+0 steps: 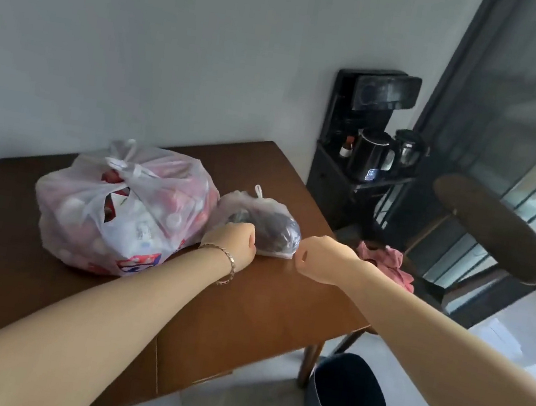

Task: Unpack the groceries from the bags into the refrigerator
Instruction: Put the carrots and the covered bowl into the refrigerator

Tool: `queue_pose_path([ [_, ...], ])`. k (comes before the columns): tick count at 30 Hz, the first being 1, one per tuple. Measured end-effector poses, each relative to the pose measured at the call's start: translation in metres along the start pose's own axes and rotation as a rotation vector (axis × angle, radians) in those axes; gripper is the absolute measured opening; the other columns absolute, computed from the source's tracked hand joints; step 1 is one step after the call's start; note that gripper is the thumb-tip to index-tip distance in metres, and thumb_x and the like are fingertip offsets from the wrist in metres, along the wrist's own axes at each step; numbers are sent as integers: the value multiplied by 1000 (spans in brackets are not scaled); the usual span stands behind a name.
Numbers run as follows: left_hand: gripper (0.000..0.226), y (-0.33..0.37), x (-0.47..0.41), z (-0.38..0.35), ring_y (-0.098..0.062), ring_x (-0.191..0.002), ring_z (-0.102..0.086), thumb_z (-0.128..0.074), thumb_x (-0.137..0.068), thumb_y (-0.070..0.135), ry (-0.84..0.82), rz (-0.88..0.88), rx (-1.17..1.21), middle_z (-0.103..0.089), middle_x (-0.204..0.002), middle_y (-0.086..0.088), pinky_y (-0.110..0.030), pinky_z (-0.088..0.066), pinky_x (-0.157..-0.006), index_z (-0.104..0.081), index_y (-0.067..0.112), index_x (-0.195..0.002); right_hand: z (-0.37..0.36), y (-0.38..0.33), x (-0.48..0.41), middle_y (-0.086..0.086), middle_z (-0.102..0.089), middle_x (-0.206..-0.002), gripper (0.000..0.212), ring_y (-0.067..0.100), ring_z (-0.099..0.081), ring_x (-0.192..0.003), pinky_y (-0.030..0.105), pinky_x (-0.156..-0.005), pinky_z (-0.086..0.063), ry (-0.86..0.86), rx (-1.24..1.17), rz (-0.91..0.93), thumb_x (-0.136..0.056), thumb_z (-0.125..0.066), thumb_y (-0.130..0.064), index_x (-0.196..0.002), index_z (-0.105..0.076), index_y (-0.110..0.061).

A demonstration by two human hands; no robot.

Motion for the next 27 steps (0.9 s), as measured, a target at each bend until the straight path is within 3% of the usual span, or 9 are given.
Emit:
queue_pose_path([
  [2, 20, -16, -21, -2, -22, -85, -58, -40, -94, 19, 3, 3, 62, -60, -95, -4, -33, -51, -79, -58, 19, -104, 1, -2, -31, 8, -62, -113, 29, 25, -57, -96, 34, -79, -46, -50, -52, -20, -94, -43, -23, -113, -61, -11],
  [4, 20, -28, -48, -4, -22, -87, -58, -41, -94, 19, -1, 7, 90, -61, -99, -3, -33, -51, -79, -58, 19, -105, 2, 1, -63, 8, -63, -107, 28, 21, -55, -91, 34, -83, -46, -77, -142, -17, -94, -45, -24, -111, -64, -11],
  [8, 23, -46, -109, -7, -19, -84, -55, -41, -96, 24, 18, 63, 135, -62, -103, -5, -28, -44, -72, -58, 18, -109, 3, 11, -136, 6, -65, -95, 22, 24, -61, -86, 28, -72, -47, -10, -311, -19, -91, -48, -18, -98, -68, -12],
  [12, 18, -58, -153, -11, -22, -91, -60, -46, -93, 18, 42, 128, 181, -65, -104, -2, -31, -51, -82, -60, 20, -104, -4, 15, -217, 9, -66, -104, 27, 25, -64, -91, 35, -81, -55, 8, -445, -66, -89, -49, -18, -106, -67, -8],
  [17, 17, -74, -197, -11, -23, -92, -61, -47, -91, 12, 54, 223, 273, -67, -100, -3, -28, -49, -80, -62, 16, -98, -24, 7, -309, 10, -62, -108, 32, 27, -64, -93, 35, -79, -53, -128, -433, -72, -90, -50, -27, -111, -61, -6],
  [19, 15, -83, -209, -16, -23, -88, -62, -48, -90, 11, 40, 256, 307, -66, -93, -2, -29, -50, -79, -59, 21, -88, -37, 5, -333, 8, -62, -96, 29, 27, -63, -91, 35, -79, -50, -261, -407, -103, -90, -51, -36, -96, -60, -10],
  [21, 17, -93, -219, -22, -22, -86, -62, -49, -88, 10, 29, 278, 353, -66, -89, 0, -30, -51, -78, -56, 24, -84, -47, 4, -350, 9, -60, -83, 33, 25, -60, -81, 30, -70, -44, -313, -453, -129, -92, -51, -38, -71, -55, -13],
  [25, 16, -102, -231, -28, -13, -87, -61, -49, -90, 10, 13, 233, 417, -64, -92, 6, -21, -48, -77, -60, 21, -91, -51, 2, -339, 3, -52, -82, 37, 22, -52, -78, 28, -68, -37, -130, -444, -28, -95, -49, -31, -61, -45, -18],
  [27, 17, -100, -233, -27, -10, -94, -60, -50, -91, 14, -21, 167, 433, -63, -103, 8, -17, -46, -80, -61, 20, -104, -49, 0, -317, 0, -48, -85, 32, 21, -50, -85, 28, -71, -35, -13, -438, 83, -95, -48, -24, -65, -55, -19],
])
Point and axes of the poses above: each hand's wrist, its own x-axis away from the middle knuckle, its own z-axis out of the back of the hand, y = z × x, the point moved 1 cm from there along -x, towards the middle knuckle
